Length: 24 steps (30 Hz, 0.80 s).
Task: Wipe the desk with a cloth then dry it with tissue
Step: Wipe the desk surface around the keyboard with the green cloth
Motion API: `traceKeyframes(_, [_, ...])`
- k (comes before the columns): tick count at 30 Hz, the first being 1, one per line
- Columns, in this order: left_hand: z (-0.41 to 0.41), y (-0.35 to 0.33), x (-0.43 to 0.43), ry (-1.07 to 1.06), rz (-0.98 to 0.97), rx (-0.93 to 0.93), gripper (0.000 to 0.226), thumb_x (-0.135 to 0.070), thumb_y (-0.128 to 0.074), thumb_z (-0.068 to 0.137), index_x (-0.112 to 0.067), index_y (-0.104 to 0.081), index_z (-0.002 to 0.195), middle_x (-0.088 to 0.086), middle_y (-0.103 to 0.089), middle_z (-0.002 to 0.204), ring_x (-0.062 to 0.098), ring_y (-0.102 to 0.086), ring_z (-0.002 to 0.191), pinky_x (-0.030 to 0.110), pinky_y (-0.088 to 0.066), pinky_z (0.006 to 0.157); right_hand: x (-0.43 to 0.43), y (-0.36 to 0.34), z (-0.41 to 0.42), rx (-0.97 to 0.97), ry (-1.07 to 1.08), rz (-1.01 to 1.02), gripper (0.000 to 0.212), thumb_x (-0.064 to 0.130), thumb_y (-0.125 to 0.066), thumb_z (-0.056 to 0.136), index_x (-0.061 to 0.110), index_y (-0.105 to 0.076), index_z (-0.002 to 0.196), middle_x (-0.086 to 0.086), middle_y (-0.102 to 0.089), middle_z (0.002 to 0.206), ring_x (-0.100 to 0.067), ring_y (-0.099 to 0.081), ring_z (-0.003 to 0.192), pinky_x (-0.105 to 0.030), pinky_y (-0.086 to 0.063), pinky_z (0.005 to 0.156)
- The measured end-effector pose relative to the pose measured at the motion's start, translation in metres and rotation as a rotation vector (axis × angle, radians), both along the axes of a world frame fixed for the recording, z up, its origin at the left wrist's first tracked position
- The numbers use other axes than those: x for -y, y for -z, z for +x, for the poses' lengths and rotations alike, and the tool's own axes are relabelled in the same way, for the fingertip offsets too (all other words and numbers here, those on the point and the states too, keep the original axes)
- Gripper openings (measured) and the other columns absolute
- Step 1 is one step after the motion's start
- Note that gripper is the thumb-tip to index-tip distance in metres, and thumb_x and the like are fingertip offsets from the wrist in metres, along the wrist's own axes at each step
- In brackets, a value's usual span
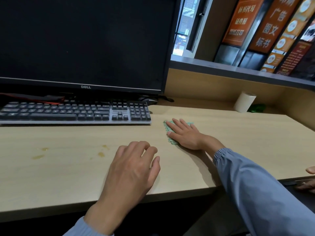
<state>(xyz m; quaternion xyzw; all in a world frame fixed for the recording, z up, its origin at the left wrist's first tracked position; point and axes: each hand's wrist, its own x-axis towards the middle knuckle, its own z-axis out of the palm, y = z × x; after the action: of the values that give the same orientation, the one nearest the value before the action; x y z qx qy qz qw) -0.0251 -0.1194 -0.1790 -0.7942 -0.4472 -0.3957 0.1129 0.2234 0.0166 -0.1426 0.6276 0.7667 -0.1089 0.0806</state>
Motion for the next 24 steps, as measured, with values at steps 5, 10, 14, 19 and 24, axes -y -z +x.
traceKeyframes(5, [-0.001,0.001,0.001,-0.041,-0.002,0.028,0.022,-0.031,-0.055,0.100,-0.015,-0.070,0.105,0.001,-0.065,0.100,0.026,-0.065,0.093,0.044,-0.049,0.076,-0.040,-0.005,-0.017,0.009,0.025,-0.002,0.062,0.061,-0.015,0.106,0.044,0.003,0.163,0.007,0.010,0.173,-0.019,0.014,0.158,-0.052,0.005,0.125])
traceKeyframes(10, [0.003,0.004,0.005,-0.132,0.008,0.005,0.020,-0.030,-0.056,0.099,-0.016,-0.070,0.101,0.001,-0.064,0.094,0.026,-0.064,0.088,0.043,-0.046,0.076,-0.079,-0.007,-0.030,0.010,0.020,0.006,0.061,0.062,-0.016,0.106,0.045,0.002,0.162,0.005,0.008,0.173,-0.020,0.012,0.158,-0.054,0.004,0.125])
traceKeyframes(14, [0.002,0.005,0.005,-0.179,-0.013,0.039,0.017,-0.030,-0.059,0.097,-0.017,-0.069,0.103,0.000,-0.064,0.094,0.025,-0.062,0.088,0.042,-0.043,0.077,-0.100,-0.008,-0.036,-0.006,0.032,-0.005,0.063,0.064,-0.016,0.105,0.046,0.001,0.162,0.006,0.008,0.173,-0.019,0.013,0.158,-0.053,0.005,0.125])
traceKeyframes(19, [0.003,0.006,0.005,-0.187,-0.021,0.044,0.018,-0.030,-0.058,0.097,-0.018,-0.069,0.103,-0.001,-0.063,0.093,0.024,-0.061,0.087,0.042,-0.042,0.076,-0.112,-0.008,-0.045,-0.008,0.065,-0.001,0.062,0.062,-0.017,0.106,0.045,0.001,0.163,0.004,0.007,0.173,-0.020,0.012,0.158,-0.053,0.005,0.125])
traceKeyframes(24, [0.002,0.006,0.005,-0.185,-0.057,0.091,0.015,-0.028,-0.058,0.095,-0.019,-0.068,0.101,-0.003,-0.063,0.093,0.023,-0.059,0.084,0.041,-0.040,0.074,-0.108,-0.008,-0.049,-0.002,0.071,0.009,0.063,0.062,-0.016,0.106,0.043,0.003,0.163,0.004,0.008,0.173,-0.021,0.012,0.158,-0.053,0.006,0.125])
